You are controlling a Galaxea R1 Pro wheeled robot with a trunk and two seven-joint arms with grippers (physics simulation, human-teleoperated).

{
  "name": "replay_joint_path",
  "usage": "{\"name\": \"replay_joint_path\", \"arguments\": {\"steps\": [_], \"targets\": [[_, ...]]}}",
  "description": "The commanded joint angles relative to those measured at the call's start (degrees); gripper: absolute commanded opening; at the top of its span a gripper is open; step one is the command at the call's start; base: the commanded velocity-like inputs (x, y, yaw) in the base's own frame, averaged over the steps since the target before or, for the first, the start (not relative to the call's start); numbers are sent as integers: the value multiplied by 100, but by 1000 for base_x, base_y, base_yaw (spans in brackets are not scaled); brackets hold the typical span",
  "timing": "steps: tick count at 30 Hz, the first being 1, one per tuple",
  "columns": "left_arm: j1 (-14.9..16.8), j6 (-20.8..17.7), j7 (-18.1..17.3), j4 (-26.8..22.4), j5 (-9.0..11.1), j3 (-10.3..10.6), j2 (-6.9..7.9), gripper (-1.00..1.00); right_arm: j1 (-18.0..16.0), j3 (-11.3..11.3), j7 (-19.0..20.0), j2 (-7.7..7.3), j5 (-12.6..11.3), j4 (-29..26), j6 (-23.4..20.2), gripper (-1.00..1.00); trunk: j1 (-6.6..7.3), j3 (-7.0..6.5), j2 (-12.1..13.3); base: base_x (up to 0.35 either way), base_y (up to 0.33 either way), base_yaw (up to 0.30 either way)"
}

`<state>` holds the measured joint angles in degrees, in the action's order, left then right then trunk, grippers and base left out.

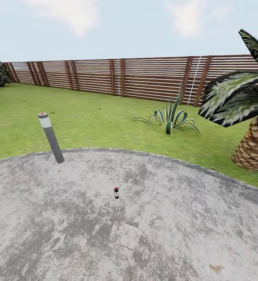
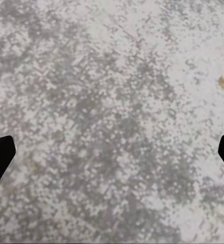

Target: In the garden, pick up the pesticide atomizer on the floor and spray pesticide onto both trees until each tree trunk is fully covered.

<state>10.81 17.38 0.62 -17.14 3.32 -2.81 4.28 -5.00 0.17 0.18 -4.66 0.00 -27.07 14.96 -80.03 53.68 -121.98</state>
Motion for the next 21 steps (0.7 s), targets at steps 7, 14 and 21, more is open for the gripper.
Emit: {"name": "replay_joint_path", "arguments": {"steps": [7, 14, 21], "targets": [[0, -2, 0, 0, 2, 0, -1, 100, 0, 0, 0, 0, 4, 6, 5, 100, 0, 0, 0, 108, 295, -42], [0, -1, 0, 0, -1, -2, 1, 100, -1, 0, 0, 0, 9, 9, 3, 100, 0, 0, 0, 99, 297, -3], [0, 0, 0, 0, 1, 0, -1, 100, -1, 0, 0, 0, 5, 6, -1, 100, 0, 0, 0, 96, 298, 0]]}}
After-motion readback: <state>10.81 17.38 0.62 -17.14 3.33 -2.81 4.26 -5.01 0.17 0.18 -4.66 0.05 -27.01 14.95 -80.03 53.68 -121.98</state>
